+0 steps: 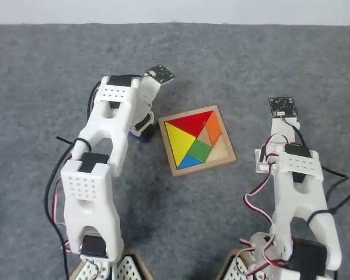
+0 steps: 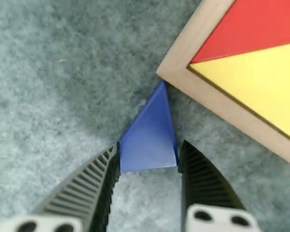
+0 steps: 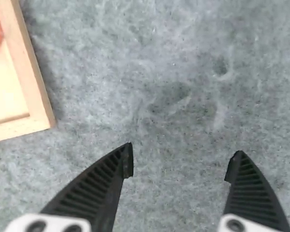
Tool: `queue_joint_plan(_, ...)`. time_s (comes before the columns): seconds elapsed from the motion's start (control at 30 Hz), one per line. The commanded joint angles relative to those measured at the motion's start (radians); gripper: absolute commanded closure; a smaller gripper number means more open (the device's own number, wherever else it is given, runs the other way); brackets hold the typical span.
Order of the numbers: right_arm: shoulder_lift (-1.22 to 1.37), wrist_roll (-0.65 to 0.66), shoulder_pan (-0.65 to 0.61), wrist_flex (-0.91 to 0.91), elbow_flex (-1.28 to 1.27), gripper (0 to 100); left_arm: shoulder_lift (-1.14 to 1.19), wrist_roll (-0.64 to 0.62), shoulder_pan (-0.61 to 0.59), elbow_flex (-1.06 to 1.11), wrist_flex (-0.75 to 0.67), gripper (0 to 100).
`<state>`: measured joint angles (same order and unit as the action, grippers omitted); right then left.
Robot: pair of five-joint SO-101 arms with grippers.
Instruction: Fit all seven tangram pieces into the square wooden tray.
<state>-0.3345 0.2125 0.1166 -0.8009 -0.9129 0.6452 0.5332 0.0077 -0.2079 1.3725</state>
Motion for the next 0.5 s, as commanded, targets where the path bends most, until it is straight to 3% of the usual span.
queue_joint_plan(0.0, -0.036, -0.008, 0.004, -0.001, 0.048, 68.8, 0.023, 0.064, -0.003, 0.001, 0.049, 81)
queue_joint_plan(0.47, -0.036, -0.008, 0.004, -0.001, 0.048, 68.8, 0.026, 0.077, -0.018, -0.012, 0.058, 78)
